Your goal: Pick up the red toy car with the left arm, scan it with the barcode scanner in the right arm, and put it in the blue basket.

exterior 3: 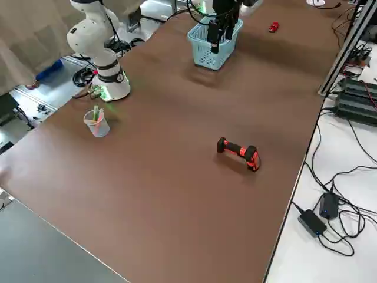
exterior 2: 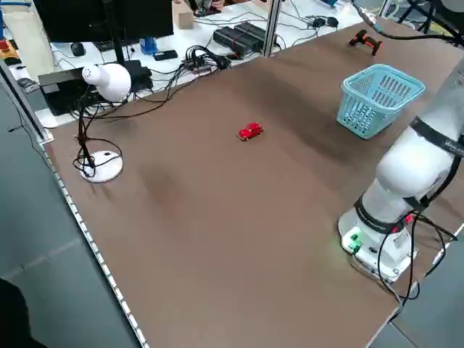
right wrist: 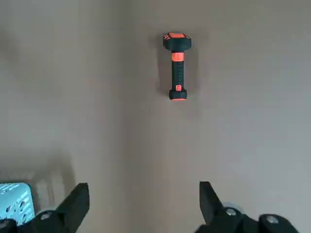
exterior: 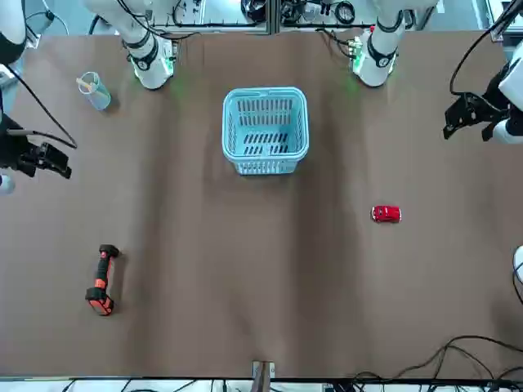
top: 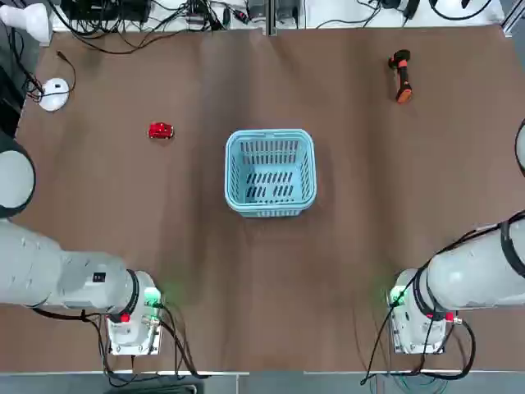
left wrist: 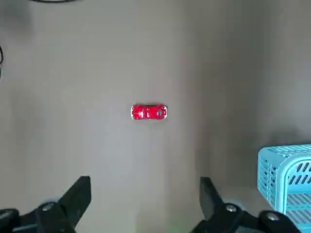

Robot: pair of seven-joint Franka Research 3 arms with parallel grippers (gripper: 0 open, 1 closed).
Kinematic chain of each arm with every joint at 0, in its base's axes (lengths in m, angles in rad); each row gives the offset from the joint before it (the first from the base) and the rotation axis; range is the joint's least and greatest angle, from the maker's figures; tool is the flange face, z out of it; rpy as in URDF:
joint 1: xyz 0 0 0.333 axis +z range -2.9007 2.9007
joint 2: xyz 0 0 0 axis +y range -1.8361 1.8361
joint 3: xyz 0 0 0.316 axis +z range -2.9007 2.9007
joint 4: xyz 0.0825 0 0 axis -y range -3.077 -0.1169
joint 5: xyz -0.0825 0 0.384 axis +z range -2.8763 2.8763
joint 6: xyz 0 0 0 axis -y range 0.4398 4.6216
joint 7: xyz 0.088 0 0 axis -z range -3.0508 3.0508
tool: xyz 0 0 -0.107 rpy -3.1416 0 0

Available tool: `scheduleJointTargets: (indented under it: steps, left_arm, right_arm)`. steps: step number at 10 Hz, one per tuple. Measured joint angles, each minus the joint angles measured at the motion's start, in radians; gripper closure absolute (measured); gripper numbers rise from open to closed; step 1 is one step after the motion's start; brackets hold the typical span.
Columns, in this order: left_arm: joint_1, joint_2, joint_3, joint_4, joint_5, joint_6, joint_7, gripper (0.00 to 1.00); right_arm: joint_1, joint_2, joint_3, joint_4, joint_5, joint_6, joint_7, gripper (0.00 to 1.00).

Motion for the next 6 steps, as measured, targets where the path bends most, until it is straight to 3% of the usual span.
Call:
scheduleJointTargets:
  steps: [6]
  left_arm:
    - [0.003, 0.000, 0.009, -0.011, 0.000, 0.000, -0.003, 0.01]
  right_arm:
    - [0.000, 0.000, 0.000, 0.000, 0.000, 0.000, 0.000, 0.00]
